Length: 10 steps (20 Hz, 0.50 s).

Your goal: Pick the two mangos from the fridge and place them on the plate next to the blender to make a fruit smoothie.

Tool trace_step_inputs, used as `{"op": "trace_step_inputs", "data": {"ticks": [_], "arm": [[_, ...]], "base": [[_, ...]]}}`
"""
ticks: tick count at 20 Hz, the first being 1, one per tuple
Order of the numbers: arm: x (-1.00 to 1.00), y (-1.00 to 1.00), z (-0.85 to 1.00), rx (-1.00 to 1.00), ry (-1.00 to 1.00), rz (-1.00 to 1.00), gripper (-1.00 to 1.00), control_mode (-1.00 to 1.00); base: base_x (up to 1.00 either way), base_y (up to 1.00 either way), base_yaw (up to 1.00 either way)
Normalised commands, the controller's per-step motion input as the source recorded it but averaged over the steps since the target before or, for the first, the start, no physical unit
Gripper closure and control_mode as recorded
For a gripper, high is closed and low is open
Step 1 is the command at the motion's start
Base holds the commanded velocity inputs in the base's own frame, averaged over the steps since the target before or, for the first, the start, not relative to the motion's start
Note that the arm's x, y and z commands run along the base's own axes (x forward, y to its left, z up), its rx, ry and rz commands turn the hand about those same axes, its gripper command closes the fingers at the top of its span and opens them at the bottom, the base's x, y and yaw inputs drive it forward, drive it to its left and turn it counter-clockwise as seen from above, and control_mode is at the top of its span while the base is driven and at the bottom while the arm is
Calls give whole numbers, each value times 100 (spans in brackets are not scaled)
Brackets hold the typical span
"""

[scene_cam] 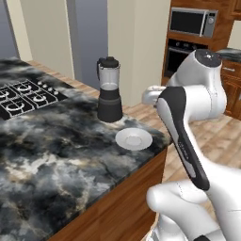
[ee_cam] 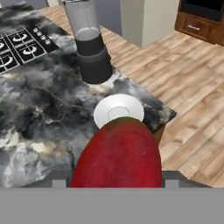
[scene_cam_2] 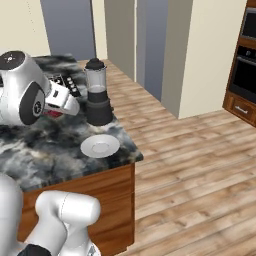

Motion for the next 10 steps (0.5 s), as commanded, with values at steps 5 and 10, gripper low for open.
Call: {"op": "trace_step_inputs", "data": {"ticks": [5, 10], "arm": [[96, -23, -84, 1, 47, 0, 100, -100], [73, 0, -98, -1, 15, 0, 100, -100]], "base": [[0, 0, 0], [0, 0, 0]]}}
